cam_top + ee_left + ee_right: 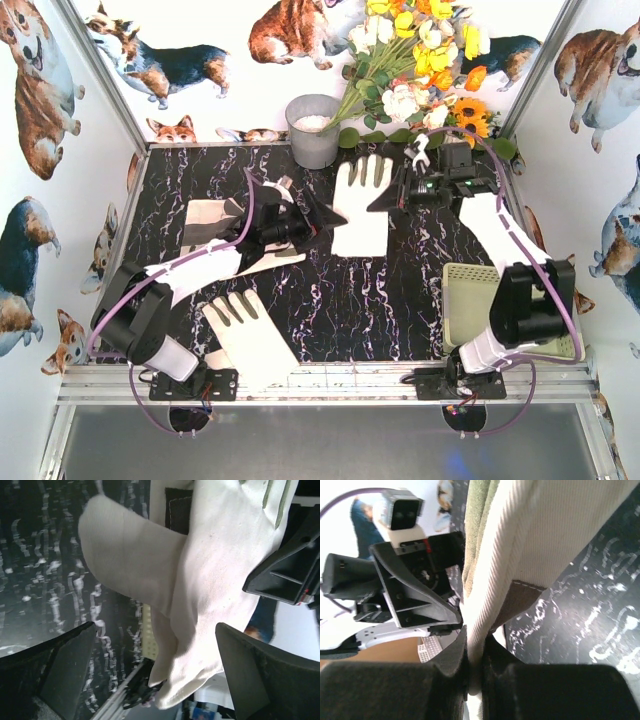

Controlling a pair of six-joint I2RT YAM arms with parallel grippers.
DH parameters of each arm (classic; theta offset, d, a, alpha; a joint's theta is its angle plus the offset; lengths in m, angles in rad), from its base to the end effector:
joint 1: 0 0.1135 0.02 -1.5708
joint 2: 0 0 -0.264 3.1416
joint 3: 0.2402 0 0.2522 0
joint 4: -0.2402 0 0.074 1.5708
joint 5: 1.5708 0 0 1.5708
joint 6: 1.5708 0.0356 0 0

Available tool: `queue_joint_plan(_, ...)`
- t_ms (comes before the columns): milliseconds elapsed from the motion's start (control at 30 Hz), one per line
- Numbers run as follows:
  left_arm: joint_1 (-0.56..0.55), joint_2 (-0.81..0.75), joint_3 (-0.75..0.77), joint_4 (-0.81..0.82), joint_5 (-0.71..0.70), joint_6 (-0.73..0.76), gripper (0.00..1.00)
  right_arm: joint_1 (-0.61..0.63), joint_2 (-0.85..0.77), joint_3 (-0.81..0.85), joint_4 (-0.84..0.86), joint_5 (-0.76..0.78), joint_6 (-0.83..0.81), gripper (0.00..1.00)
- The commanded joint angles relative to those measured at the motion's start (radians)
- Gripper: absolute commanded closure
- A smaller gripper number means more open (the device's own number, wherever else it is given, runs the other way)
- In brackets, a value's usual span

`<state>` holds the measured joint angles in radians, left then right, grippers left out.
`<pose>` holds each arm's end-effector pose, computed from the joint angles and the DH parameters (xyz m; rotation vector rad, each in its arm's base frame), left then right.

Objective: Put the gloves into the storage basket
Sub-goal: Pick up the glove from the center of the board, then place the glove in the bin.

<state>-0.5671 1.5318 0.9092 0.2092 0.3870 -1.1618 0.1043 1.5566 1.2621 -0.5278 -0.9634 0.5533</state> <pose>0.2809 -0.1949 0.2402 -0.3864 2.2507 -1.4139 0.3274 0.0637 0.2947 0.0527 2.3955 1.4589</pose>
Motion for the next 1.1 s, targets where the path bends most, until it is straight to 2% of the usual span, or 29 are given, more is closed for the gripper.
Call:
queue_joint_plan(0, 0.007, -0.033, -0.01, 0.212, 0.053, -0.114, 0.0, -0.002, -0.091, 0.025, 0.248, -0.102, 0.192, 1.0)
queue_joint_plan(200, 0.003, -0.011, 0.008, 0.377, 0.111, -0.202, 0.0, 0.007, -0.128, -0.006, 0.516, -0.151, 0.413, 1.0)
queue_joint_plan(300, 0.003, -0.022, 0.028, 0.399, 0.094, -0.198, 0.02, 0.015, -0.131, -0.009, 0.572, -0.161, 0.454, 1.0)
queue_joint_plan(567, 0.004, -0.044, 0.061, 0.432, 0.051, -0.18, 0.21, 0.024, -0.127, -0.027, 0.593, -0.185, 0.465, 1.0)
queue_joint_plan(867, 0.004, -0.097, 0.1, 0.367, -0.011, -0.107, 0.32, 0.026, -0.13, -0.06, 0.562, -0.175, 0.435, 1.0)
queue_joint_plan(1067, 0.004, -0.12, 0.102, 0.331, -0.042, -0.089, 0.45, 0.026, -0.132, -0.054, 0.494, -0.159, 0.383, 1.0)
